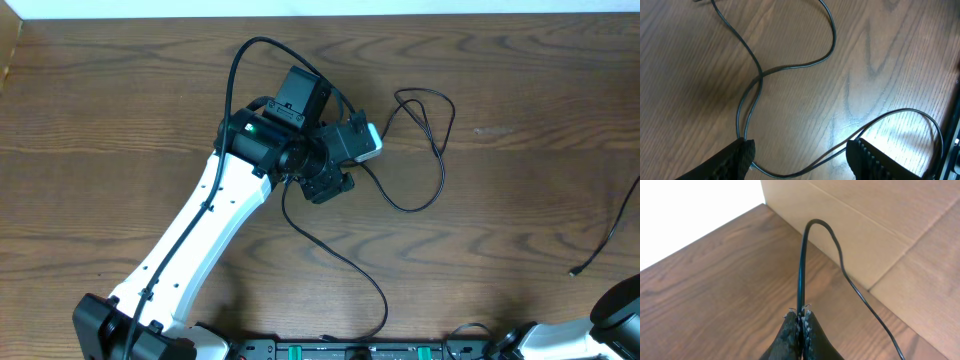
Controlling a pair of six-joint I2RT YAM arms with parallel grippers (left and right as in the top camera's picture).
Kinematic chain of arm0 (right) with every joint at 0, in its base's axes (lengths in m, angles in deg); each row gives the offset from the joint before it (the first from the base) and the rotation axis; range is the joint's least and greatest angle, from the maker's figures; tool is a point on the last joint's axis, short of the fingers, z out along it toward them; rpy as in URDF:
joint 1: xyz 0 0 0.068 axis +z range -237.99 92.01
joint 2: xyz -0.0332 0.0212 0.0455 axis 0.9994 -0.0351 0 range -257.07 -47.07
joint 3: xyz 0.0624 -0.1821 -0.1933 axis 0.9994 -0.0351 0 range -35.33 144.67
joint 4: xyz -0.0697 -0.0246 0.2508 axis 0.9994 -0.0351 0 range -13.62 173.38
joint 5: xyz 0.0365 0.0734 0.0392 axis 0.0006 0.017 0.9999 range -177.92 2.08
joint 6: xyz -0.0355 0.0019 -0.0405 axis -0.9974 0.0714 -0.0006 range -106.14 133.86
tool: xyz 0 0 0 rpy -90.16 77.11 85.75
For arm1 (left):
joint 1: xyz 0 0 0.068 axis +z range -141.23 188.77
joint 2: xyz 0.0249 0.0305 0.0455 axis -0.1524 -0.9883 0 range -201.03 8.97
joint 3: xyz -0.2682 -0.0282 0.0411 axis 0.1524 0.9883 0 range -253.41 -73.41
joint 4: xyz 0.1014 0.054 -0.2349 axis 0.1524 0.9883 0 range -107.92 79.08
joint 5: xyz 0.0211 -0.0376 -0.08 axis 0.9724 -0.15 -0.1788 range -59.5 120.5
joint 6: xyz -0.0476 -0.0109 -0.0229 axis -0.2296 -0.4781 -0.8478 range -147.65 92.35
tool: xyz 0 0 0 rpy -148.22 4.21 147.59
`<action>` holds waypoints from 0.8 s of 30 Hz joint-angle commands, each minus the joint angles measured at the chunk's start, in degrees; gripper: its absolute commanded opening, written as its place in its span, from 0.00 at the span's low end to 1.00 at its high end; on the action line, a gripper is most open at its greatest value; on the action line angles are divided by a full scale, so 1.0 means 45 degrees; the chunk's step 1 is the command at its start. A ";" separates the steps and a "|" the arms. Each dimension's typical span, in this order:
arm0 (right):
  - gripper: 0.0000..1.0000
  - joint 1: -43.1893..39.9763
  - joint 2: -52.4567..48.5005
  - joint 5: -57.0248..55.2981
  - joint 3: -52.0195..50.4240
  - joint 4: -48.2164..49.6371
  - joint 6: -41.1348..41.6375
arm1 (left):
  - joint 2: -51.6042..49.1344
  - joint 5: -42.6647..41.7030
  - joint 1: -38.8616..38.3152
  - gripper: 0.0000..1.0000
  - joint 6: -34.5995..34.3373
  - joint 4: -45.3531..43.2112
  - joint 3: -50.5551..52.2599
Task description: Untangle cables
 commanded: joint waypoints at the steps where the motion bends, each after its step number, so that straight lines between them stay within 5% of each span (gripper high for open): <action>1: 0.01 0.0107 -0.0753 0.0364 0.0306 0.0117 0.0248 | -0.0126 -0.0175 0.0039 0.65 0.0073 0.0015 0.0097; 13: 0.02 0.0345 -0.4119 0.0369 0.0301 -0.1093 0.0238 | -0.0131 -0.0175 0.0039 0.64 0.0073 0.0005 0.0097; 24: 0.01 0.1457 -0.4522 -0.0981 0.0301 -0.1035 -0.1103 | -0.0136 -0.0175 0.0039 0.65 0.0073 0.0005 0.0097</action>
